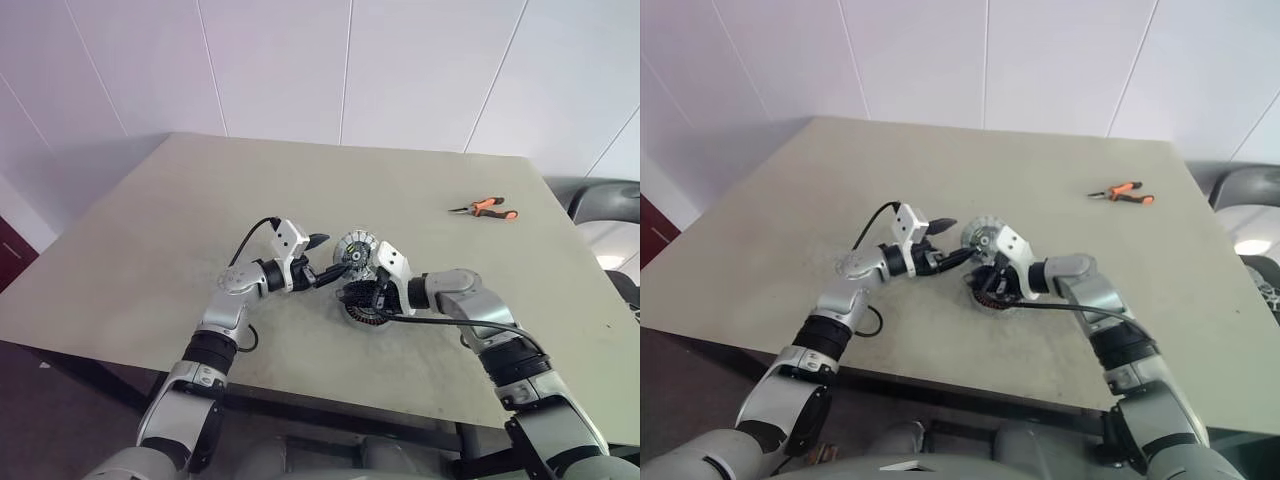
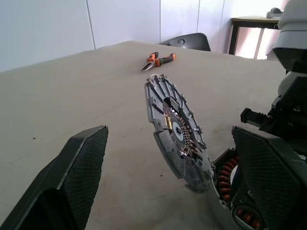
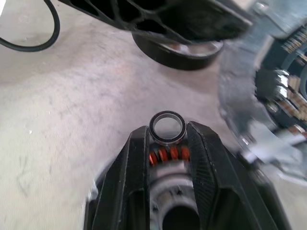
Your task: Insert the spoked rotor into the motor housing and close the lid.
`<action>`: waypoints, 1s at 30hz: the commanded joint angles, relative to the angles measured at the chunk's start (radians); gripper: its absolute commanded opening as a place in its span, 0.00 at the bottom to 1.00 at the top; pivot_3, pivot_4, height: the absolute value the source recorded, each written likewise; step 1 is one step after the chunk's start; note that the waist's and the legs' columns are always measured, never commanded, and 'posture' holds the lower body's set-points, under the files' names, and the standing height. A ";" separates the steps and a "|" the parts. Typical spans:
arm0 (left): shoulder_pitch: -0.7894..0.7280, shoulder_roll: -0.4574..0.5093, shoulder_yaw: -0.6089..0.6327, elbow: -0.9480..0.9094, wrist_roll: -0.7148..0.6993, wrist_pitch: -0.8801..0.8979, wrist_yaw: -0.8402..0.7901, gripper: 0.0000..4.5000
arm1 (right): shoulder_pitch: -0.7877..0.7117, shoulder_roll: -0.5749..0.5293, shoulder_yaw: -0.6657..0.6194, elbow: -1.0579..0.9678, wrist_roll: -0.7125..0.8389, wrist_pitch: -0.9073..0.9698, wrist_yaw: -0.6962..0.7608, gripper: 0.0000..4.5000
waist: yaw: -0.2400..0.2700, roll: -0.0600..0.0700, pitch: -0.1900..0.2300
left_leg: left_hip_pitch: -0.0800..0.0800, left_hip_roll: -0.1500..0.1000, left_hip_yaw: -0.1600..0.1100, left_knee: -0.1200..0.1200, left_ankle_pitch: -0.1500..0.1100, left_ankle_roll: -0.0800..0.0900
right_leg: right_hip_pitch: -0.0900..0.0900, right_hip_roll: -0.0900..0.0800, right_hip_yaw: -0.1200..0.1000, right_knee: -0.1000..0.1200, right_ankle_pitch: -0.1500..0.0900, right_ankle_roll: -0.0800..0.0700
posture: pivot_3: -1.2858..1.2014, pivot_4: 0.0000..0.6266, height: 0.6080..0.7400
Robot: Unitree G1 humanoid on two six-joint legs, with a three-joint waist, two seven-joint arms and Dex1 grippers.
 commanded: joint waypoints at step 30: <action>0.014 0.058 0.003 -0.085 0.000 0.066 -0.028 0.98 | 0.044 -0.110 -0.036 -0.002 -0.009 -0.006 0.098 0.17 | 0.000 0.000 0.000 | 0.000 0.000 0.000 0.000 0.000 0.000 | 0.000 0.000 0.000 0.000 -0.001 0.001 | 0.52 0.00 1.00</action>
